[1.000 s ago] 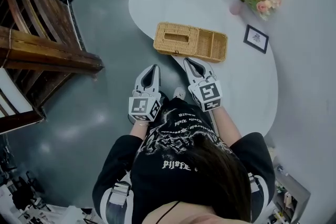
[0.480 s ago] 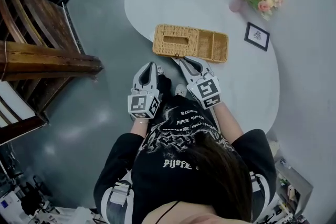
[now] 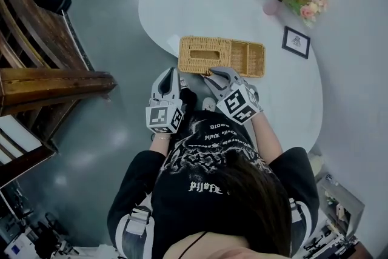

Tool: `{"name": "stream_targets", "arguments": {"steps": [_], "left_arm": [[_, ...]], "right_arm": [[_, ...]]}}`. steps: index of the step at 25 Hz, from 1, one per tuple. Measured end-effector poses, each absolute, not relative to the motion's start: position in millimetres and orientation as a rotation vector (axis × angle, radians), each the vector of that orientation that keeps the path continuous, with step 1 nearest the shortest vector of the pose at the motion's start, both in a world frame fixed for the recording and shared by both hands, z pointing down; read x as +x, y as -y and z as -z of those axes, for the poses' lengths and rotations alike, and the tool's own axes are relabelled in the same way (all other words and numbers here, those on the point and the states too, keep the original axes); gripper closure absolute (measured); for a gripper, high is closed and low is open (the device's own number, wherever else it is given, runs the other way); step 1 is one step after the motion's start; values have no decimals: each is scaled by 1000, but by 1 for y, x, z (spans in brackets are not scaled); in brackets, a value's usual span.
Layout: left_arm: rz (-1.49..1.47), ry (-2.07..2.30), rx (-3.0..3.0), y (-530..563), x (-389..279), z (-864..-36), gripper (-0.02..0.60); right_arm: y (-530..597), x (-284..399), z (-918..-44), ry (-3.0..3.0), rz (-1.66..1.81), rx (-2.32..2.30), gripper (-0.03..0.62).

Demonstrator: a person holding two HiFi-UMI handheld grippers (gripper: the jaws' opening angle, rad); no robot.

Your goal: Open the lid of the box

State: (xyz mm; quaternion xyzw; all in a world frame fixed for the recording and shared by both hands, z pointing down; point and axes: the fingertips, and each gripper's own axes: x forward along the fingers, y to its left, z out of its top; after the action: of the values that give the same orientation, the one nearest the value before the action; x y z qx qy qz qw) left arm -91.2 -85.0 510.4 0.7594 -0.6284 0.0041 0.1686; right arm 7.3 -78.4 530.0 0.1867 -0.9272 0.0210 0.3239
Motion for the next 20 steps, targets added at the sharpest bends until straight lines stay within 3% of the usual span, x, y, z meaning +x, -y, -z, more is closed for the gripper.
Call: {"name": "stream_targets", "arguments": {"steps": [9,10,12,20], "left_arm": [[-41,1720,2209,111,-102,-513,558],[-44,1712,2216,114,-102,-513,558],[-50,1703,2227,120,-103,-513,558],[-68,1688,2244,130,-107,-515,558]], "right_arm": [[84,3,-544,2321,-31,420,477],[85,3,-544,2310,-27,412,483],[86,2,-544,2288,-14,380,557],[89,2,-545,2236,-10,302,560]]}}
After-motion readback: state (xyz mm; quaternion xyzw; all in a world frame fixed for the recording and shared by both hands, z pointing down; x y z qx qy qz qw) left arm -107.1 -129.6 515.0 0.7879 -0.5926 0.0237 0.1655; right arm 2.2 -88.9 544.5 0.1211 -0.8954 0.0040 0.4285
